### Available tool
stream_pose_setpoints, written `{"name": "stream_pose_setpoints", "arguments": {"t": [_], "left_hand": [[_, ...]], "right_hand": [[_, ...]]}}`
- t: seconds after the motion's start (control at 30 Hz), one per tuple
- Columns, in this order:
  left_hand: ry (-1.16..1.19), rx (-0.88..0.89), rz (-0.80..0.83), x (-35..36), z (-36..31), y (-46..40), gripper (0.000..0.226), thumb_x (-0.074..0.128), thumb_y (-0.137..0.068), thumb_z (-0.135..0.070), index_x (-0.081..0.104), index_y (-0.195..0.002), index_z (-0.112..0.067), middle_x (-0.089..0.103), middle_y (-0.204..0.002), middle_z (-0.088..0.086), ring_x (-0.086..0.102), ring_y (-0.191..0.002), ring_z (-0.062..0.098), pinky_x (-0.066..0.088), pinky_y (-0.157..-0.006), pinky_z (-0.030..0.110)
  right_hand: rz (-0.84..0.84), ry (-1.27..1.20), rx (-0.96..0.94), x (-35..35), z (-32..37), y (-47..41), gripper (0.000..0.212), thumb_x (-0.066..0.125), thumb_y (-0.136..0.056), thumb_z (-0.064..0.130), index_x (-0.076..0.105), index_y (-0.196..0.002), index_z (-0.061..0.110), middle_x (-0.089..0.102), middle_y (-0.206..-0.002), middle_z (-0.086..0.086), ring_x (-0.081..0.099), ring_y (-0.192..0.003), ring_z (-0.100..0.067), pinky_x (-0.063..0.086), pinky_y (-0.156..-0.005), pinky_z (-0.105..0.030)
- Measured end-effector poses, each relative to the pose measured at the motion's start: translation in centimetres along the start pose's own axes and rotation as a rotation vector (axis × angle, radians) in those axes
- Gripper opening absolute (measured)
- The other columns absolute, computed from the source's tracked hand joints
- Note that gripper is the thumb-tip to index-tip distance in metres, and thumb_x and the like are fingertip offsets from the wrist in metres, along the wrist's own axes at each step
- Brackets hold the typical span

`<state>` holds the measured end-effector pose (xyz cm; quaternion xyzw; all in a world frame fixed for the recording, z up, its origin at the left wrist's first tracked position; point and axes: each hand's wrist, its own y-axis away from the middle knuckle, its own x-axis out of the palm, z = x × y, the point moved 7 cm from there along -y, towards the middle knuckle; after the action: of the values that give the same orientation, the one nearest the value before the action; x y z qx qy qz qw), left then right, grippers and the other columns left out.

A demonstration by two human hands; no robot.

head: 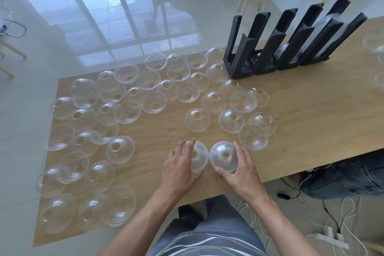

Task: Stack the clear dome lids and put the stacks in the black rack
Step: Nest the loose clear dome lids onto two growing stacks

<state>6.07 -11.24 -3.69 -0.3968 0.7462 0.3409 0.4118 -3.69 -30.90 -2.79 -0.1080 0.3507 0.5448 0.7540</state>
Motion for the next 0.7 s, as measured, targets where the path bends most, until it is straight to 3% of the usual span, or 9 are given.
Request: {"name": "stream_pose_setpoints", "arguments": {"t": [0.07,0.13,0.2,0.27,0.33,0.4,0.53,0.7], "left_hand": [[0.002,-0.022,0.013,-0.5,-0.1,-0.2,0.11,0.074,-0.077,-0.072,0.011,-0.162,-0.039,0.031,-0.164,0.002,0.051,-0.134,0.029,0.051,-0.101,0.045],[0.012,-0.052,0.0,-1.6,0.0,-0.2,0.109,0.056,-0.079,-0.089,0.01,-0.164,-0.037,0.029,-0.168,0.0,0.044,-0.144,0.025,0.045,-0.11,0.049],[0.032,-0.027,-0.069,-3.3,-0.2,-0.4,0.094,0.036,-0.089,-0.091,0.018,-0.163,-0.036,0.034,-0.166,-0.002,0.042,-0.146,0.021,0.042,-0.113,0.048],[0.045,0.017,-0.135,-5.1,-0.5,-1.4,0.075,0.031,-0.099,-0.08,0.028,-0.16,-0.035,0.041,-0.161,-0.003,0.045,-0.143,0.02,0.042,-0.111,0.046],[0.022,0.032,-0.152,-6.2,-0.6,-3.4,0.064,0.039,-0.104,-0.066,0.036,-0.157,-0.03,0.045,-0.159,-0.003,0.048,-0.139,0.022,0.043,-0.108,0.044],[-0.024,0.027,-0.103,-6.3,-0.7,-6.0,0.066,0.052,-0.102,-0.058,0.037,-0.157,-0.026,0.044,-0.158,-0.002,0.049,-0.137,0.026,0.045,-0.107,0.045],[-0.089,-0.003,0.035,-4.7,-0.8,-10.6,0.082,0.065,-0.094,-0.057,0.031,-0.16,-0.023,0.04,-0.162,0.001,0.046,-0.141,0.032,0.043,-0.11,0.05],[-0.164,-0.026,0.101,-2.7,-0.9,-13.2,0.09,0.071,-0.087,-0.065,0.032,-0.157,-0.024,0.047,-0.157,0.003,0.05,-0.134,0.036,0.046,-0.103,0.053]], "right_hand": [[0.007,-0.016,0.011,-0.5,0.3,0.3,0.112,0.081,-0.083,0.062,0.018,-0.168,0.025,0.022,-0.17,0.01,0.019,-0.157,-0.006,0.02,-0.121,-0.024],[0.003,-0.047,0.03,-1.5,0.3,0.8,0.11,0.076,-0.083,0.071,0.019,-0.168,0.03,0.022,-0.163,0.02,0.017,-0.155,-0.002,0.021,-0.122,-0.028],[-0.053,-0.064,0.016,-3.1,0.3,1.2,0.093,0.07,-0.09,0.069,0.029,-0.164,0.033,0.029,-0.161,0.023,0.027,-0.153,-0.004,0.03,-0.121,-0.033],[-0.166,-0.05,-0.024,-5.2,0.1,1.1,0.061,0.067,-0.1,0.051,0.047,-0.155,0.031,0.047,-0.152,0.018,0.049,-0.14,-0.013,0.047,-0.113,-0.042],[-0.247,0.053,-0.04,-6.6,-0.4,0.3,0.043,0.067,-0.102,0.027,0.059,-0.144,0.024,0.058,-0.138,0.009,0.054,-0.126,-0.017,0.053,-0.104,-0.049],[-0.234,0.21,-0.054,-6.9,-1.1,-0.9,0.045,0.071,-0.095,0.013,0.064,-0.139,0.016,0.064,-0.131,0.001,0.053,-0.12,-0.019,0.053,-0.101,-0.05],[-0.124,0.476,-0.161,-6.1,-1.7,-3.3,0.048,0.082,-0.087,0.015,0.069,-0.134,0.011,0.068,-0.127,-0.007,0.057,-0.113,-0.027,0.054,-0.094,-0.046],[-0.136,0.556,-0.224,-6.0,-2.2,-4.7,0.034,0.083,-0.085,0.008,0.076,-0.117,0.013,0.069,-0.106,-0.003,0.058,-0.097,-0.023,0.055,-0.076,-0.037]]}}
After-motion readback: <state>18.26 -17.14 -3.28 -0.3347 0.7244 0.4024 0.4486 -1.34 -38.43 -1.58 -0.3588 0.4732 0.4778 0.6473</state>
